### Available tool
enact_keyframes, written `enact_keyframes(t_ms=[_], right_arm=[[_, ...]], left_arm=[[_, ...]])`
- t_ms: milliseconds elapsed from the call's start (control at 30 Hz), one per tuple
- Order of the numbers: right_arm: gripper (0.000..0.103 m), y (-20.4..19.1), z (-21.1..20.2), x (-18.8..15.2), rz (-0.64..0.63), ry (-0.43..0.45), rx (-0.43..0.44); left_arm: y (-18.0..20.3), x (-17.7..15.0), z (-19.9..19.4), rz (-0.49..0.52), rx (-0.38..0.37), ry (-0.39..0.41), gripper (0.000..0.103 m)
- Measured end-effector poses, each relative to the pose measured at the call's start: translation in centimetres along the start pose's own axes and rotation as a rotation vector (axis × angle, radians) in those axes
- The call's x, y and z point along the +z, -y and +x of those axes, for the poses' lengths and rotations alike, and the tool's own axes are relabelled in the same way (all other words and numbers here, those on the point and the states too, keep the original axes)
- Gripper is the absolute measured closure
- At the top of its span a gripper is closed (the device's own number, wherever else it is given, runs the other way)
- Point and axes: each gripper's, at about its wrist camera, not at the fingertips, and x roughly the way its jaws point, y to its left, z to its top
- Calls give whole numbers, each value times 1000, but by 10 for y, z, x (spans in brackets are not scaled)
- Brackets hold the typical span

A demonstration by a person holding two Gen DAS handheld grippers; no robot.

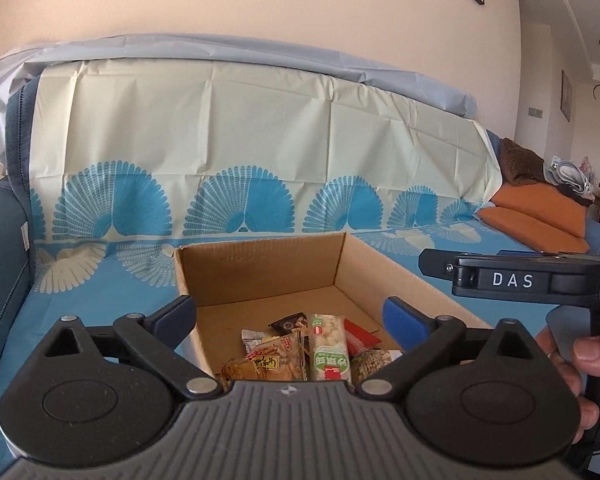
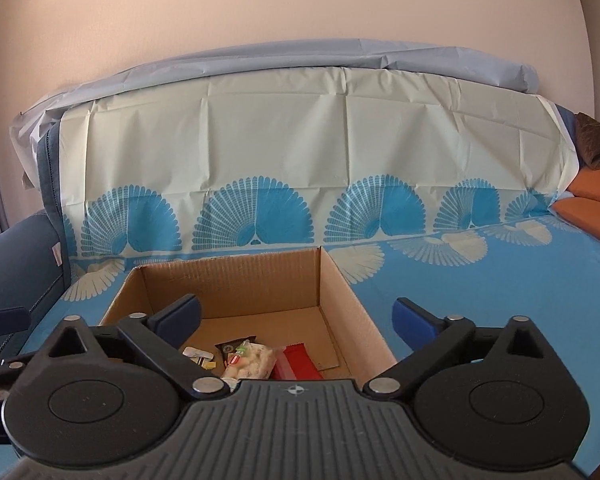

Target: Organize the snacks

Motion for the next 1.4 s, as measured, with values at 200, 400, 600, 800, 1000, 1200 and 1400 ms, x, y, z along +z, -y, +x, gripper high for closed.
enact_keyframes(t_ms=[200, 400, 600, 800, 1000, 1200, 1400], right_arm=[[1, -8, -7, -1, -1, -14, -3], [1, -8, -22, -3, -3, -30, -39], [1, -2, -47, -9, -44, -70, -55], [1, 6, -70, -25, -9, -134, -78], [1, -3, -58, -32, -93, -157, -88], [1, -1, -47, -31, -48, -193, -75], [1, -6, -40, -34, -57, -210, -72]], left_arm=[[0, -3, -15, 16, 52, 6, 0], [0, -6, -28, 19, 99, -32, 0], [-1, -11, -46, -58, 135, -97, 0], [9, -28, -46, -121, 150, -244, 0], [5, -31, -38, -129, 164, -261, 0], [-9, -32, -24, -195, 173, -301, 0], [-3, -30, -26, -170, 155, -290, 0]])
